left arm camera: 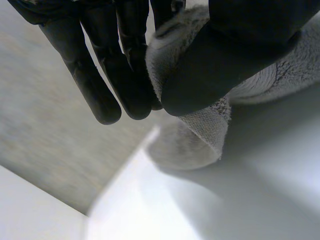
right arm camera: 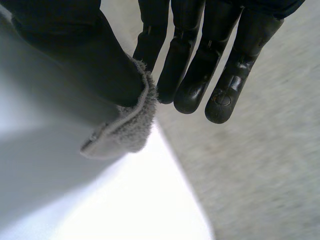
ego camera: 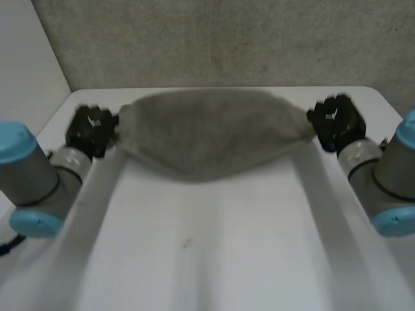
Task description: Fold the towel.
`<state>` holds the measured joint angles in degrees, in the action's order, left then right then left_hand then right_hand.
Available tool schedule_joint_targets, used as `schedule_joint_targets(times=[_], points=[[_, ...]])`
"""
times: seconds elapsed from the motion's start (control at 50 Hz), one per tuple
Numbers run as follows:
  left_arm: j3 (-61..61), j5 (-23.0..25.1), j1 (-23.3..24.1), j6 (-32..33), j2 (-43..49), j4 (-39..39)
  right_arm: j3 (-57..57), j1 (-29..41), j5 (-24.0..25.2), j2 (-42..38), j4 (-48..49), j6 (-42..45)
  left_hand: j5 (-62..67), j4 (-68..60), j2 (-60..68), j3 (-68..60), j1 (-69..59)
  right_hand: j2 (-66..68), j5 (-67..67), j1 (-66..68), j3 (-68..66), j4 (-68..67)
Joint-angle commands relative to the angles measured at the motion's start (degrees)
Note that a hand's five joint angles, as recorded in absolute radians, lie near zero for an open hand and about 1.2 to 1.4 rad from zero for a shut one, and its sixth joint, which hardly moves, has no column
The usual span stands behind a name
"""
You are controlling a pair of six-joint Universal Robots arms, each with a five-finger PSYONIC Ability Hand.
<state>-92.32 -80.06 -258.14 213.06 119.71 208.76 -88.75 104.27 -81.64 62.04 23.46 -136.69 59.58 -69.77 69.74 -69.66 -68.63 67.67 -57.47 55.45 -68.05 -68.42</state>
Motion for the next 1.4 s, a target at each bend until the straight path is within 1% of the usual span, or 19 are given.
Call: schedule_joint_targets(times=[0.02,0.1,0.14,0.2,0.24,0.26,0.3,0.34,0.48,0.62,0.68,0.84,1.08,1.1,1.12,1.14,1.16,1.28,1.4], points=[[-7.2,0.2,-1.9,8.2,0.8,-4.9,0.0,-1.0,-0.4,-0.8,-11.6,4.3,10.4,-10.2,10.3,-10.3,-11.4,12.3,-12.5,24.5,-11.9,-11.6],[-11.4,0.0,-5.7,13.5,-5.3,-10.6,0.2,-2.9,-0.5,1.2,-21.9,8.5,10.4,-10.2,10.3,-10.3,-11.4,12.3,-12.5,24.5,-11.9,-11.6],[-15.2,-0.1,-8.4,16.8,-11.8,-18.6,-0.7,-5.3,-0.5,5.7,-35.5,12.7,10.4,-10.2,10.3,-10.3,-11.4,12.3,-12.5,24.5,-11.9,-11.6],[-16.6,-0.1,-9.3,17.6,-15.3,-23.8,-1.3,-6.5,-0.4,7.7,-42.5,14.6,10.4,-10.2,10.3,-10.3,-11.4,12.3,-12.5,24.5,-11.9,-11.6],[-17.5,0.3,-9.9,17.8,-21.9,-35.9,-2.7,-8.1,0.9,12.3,-52.9,17.0,10.4,-10.2,10.3,-10.3,-11.4,12.3,-12.5,24.5,-11.9,-11.6],[-17.5,0.3,-9.9,17.8,-22.0,-36.0,-2.7,-8.1,0.9,12.3,-53.0,17.0,10.4,-10.2,10.3,-10.3,-11.4,12.3,-12.5,24.5,-11.9,-11.6],[-17.8,2.3,-10.2,17.9,-26.5,-46.2,-3.4,-8.6,2.7,18.5,-54.5,18.4,10.4,-10.2,10.3,-10.3,-11.4,12.3,-12.5,24.5,-11.9,-11.6],[-17.4,4.0,-10.2,17.8,-27.0,-48.3,-3.4,-8.7,3.7,20.6,-53.9,18.8,10.4,-10.2,10.3,-10.3,-11.4,12.3,-12.5,24.5,-11.9,-11.6],[-13.5,6.9,-9.9,17.2,-24.0,-42.5,-1.8,-9.0,4.7,17.7,-47.4,18.0,10.4,-10.2,10.3,-10.3,-11.4,12.3,-12.5,24.5,-11.9,-11.6],[-1.9,2.1,-7.7,11.8,-9.5,-31.9,7.3,-5.1,-0.8,4.6,-37.0,10.9,10.4,-10.2,10.3,-10.3,-11.4,12.3,-12.5,24.5,-11.9,-11.6],[3.0,-0.6,-7.3,9.6,-4.6,-30.3,11.5,-2.6,-3.1,-0.6,-31.7,8.3,10.4,-10.2,10.3,-10.3,-11.4,12.3,-12.5,24.5,-11.9,-11.6],[10.3,-1.9,-4.7,7.1,2.5,-26.5,18.5,-0.1,-6.2,-8.9,-16.3,8.0,10.4,-10.2,10.3,-10.3,-11.4,12.3,-12.5,24.5,-11.9,-11.6],[16.1,-3.3,-2.7,6.4,8.5,-23.2,28.6,2.3,-6.0,-20.6,-12.5,11.2,6.4,-6.2,6.2,-6.3,-7.4,12.3,-12.5,24.5,-11.9,-11.6],[16.5,-3.3,-2.5,6.1,9.0,-22.9,29.5,2.5,-6.0,-21.8,-11.9,11.9,-13.2,13.4,-13.4,13.3,12.3,4.7,-4.9,16.9,-4.3,-4.0],[16.5,-3.3,-2.5,6.1,9.0,-22.9,29.5,2.5,-6.0,-21.8,-11.9,11.9,-13.4,13.6,-13.6,13.5,12.5,4.6,-4.9,16.9,-4.3,-3.9],[16.7,-3.4,-2.3,6.2,9.2,-22.4,30.4,2.7,-6.3,-22.8,-11.0,12.6,-42.7,42.9,-42.9,42.8,41.8,-36.2,35.9,-23.9,36.5,36.9],[16.7,-3.4,-2.3,6.1,9.2,-21.9,30.6,2.7,-6.5,-23.2,-10.0,12.9,-59.6,59.8,-59.7,59.7,58.6,-57.7,57.5,-45.5,58.1,58.4],[16.2,-3.1,-1.8,6.0,8.1,-21.0,29.9,2.8,-7.3,-21.7,-8.1,12.1,-59.5,59.7,-59.7,59.6,58.6,-57.7,57.5,-45.5,58.1,58.4],[14.4,-3.1,-1.6,1.6,2.2,-20.9,25.8,2.0,-7.0,-12.9,-8.0,3.3,-59.5,59.7,-59.7,59.6,58.6,-57.7,57.5,-45.5,58.1,58.4]])
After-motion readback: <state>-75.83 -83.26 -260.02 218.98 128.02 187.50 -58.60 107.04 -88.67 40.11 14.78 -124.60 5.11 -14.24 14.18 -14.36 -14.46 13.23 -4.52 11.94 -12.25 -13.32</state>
